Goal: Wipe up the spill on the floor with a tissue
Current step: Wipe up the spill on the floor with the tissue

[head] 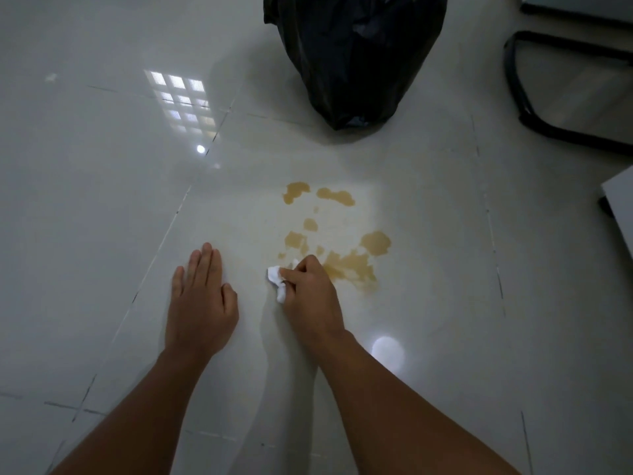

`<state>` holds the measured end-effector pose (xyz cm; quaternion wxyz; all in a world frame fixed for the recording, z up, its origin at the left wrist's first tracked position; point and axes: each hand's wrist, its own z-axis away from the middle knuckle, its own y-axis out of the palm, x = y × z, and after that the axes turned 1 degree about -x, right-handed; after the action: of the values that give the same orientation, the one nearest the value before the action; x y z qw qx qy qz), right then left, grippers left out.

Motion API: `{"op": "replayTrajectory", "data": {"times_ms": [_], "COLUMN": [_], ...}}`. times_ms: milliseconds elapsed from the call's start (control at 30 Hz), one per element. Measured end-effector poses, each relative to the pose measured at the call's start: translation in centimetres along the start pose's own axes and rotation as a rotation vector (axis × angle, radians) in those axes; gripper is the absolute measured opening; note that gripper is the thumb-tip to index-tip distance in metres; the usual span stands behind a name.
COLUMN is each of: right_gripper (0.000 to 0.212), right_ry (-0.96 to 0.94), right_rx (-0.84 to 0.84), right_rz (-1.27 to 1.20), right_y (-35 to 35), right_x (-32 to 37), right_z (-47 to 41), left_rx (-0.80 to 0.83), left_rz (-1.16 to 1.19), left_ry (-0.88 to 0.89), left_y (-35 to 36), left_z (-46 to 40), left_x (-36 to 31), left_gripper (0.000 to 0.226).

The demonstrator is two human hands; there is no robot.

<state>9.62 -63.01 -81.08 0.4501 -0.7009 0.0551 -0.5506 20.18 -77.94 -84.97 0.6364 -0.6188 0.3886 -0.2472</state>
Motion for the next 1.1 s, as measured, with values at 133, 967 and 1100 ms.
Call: {"op": "replayTrajectory", "data": {"times_ms": [133,967,1100], "right_gripper": [0.020,0.021,0.025], "right_ry": [-0.011,0.105,0.230], "right_rx": [-0.096,-0.210,-0.428], "right_rz": [0.086,-0.044,0.082], "right_y": [-2.0,-3.3,-8.5], "right_x": [-3.4,-1.1,-6.2], "right_z": [2.6,-1.6,-3.6], "left_rx": [-0.007,-0.012,-0.022], "left_rz": [-0.010,0.013,0.006], "left_ry": [-0.012,-0.009,-0.007], "left_y": [-0.3,-0.3,-0.2], "left_z": [0.1,0.2,0.2], "left_x": [-0.4,-0.3,-0.3], "left_gripper": [0.066,0.066,0.066]}}
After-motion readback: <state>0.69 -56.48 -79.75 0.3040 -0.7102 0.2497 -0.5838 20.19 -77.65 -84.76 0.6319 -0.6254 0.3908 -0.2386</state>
